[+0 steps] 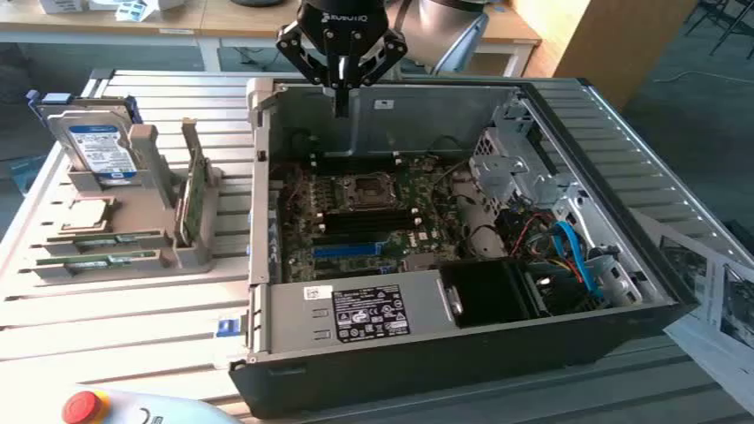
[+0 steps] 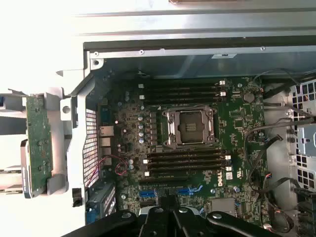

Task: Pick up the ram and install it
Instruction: 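Reach for the ram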

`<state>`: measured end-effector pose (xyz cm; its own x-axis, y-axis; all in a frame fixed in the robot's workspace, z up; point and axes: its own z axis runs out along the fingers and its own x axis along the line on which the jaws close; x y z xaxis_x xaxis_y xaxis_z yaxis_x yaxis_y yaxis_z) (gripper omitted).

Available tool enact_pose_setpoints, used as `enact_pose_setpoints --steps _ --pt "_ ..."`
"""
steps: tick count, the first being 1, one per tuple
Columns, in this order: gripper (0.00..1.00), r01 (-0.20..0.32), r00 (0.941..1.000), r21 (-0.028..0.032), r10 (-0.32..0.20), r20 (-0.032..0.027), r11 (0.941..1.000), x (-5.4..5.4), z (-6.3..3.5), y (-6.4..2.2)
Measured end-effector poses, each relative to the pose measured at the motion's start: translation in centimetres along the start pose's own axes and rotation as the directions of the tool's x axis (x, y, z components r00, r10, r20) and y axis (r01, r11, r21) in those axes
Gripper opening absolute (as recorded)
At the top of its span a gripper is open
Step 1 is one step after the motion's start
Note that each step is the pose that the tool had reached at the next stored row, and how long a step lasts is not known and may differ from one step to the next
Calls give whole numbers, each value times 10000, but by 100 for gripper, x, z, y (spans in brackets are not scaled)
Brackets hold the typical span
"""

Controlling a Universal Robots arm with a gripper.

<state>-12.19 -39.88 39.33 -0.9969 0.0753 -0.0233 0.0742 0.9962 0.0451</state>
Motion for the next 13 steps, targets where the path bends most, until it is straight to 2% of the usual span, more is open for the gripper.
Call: enact_pose_setpoints --steps 13 --pt "11 0 10000 1 0 0 10000 17 -1 -1"
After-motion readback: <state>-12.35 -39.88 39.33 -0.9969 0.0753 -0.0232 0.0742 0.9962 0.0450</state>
